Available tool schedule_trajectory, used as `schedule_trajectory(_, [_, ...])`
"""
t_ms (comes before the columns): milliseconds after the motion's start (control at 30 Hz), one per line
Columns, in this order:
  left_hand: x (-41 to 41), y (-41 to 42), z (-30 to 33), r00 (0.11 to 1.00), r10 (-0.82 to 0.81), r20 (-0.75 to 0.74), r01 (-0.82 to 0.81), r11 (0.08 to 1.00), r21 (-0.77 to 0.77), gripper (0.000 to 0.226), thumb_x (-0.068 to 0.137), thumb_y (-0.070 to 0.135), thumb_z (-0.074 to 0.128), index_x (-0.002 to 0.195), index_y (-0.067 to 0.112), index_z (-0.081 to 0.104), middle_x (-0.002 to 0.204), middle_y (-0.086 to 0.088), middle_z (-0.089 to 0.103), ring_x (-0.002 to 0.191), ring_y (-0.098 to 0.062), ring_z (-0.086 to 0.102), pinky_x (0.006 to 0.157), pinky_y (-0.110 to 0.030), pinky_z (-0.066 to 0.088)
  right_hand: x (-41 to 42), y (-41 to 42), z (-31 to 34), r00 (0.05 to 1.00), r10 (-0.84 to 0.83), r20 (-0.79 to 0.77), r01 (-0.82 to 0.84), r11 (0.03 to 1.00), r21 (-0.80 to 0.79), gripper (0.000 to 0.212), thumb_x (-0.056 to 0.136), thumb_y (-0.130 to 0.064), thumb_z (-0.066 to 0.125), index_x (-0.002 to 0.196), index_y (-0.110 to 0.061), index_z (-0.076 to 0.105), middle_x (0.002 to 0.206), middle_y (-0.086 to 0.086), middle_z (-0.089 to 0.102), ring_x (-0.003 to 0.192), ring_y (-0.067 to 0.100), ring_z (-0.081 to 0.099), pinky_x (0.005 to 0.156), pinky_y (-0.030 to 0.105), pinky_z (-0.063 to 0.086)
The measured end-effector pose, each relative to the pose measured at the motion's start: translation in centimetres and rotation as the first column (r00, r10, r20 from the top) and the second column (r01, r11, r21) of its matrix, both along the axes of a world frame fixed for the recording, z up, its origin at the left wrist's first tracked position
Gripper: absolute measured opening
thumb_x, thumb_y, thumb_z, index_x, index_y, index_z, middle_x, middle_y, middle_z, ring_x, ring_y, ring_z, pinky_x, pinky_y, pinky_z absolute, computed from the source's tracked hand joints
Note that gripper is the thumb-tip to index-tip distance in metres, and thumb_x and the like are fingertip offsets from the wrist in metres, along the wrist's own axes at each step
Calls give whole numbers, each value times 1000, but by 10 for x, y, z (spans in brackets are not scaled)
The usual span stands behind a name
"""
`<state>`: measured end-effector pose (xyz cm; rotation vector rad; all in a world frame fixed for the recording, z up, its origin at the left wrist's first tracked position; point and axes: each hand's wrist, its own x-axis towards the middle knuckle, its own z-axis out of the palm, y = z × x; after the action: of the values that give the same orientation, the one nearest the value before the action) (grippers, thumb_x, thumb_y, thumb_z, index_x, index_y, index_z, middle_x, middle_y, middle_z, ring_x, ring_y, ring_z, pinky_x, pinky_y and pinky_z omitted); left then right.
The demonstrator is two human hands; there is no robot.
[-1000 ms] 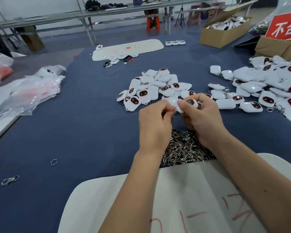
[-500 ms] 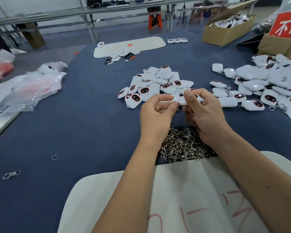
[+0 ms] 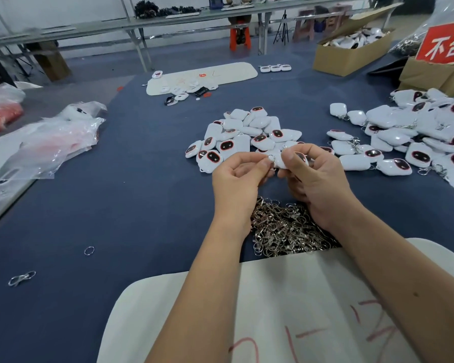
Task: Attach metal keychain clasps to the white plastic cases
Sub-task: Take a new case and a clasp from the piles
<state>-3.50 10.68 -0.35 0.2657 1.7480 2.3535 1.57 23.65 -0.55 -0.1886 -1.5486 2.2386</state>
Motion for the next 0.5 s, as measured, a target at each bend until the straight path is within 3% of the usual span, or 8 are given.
schedule_trajectory(167, [0, 1, 0, 999, 51, 2, -51, 999, 16, 11, 88, -1, 74, 92, 9, 74, 69, -3, 72, 66, -9, 68, 64, -18, 53, 0, 5, -4, 999, 42, 2, -42, 998, 56, 47, 74, -22, 90, 110, -15, 62, 78, 9, 73, 42, 9, 40, 39, 18, 30])
schedule_trajectory(300, [1, 1, 0, 996, 76, -40, -77, 997, -31, 17, 88, -3, 74, 86, 14, 74, 72, -7, 72, 74, -17, 70, 74, -27, 57, 0, 6, -6, 998, 62, -12, -61, 997, 40, 35, 80, -16, 84, 107, -13, 61, 80, 11, 75, 44, 9, 43, 40, 18, 32])
schedule_trajectory(400, [-1, 1, -1, 984, 97, -149, -119, 982, -146, 23, 88, -2, 74, 83, 20, 75, 83, -9, 75, 85, -26, 74, 85, -38, 61, 1, 6, -5, 998, 56, -21, -56, 998, 15, 33, 77, -24, 83, 101, -14, 61, 76, 11, 73, 44, 9, 42, 40, 18, 31])
schedule_trajectory(500, [-1, -1, -4, 940, 47, -338, -154, 942, -298, 24, 89, -1, 73, 82, 23, 74, 81, 5, 75, 80, -19, 72, 76, -30, 59, 2, 6, -4, 999, 31, -18, -31, 999, 18, 32, 75, -30, 83, 95, -16, 64, 71, 9, 70, 43, 9, 41, 40, 18, 30])
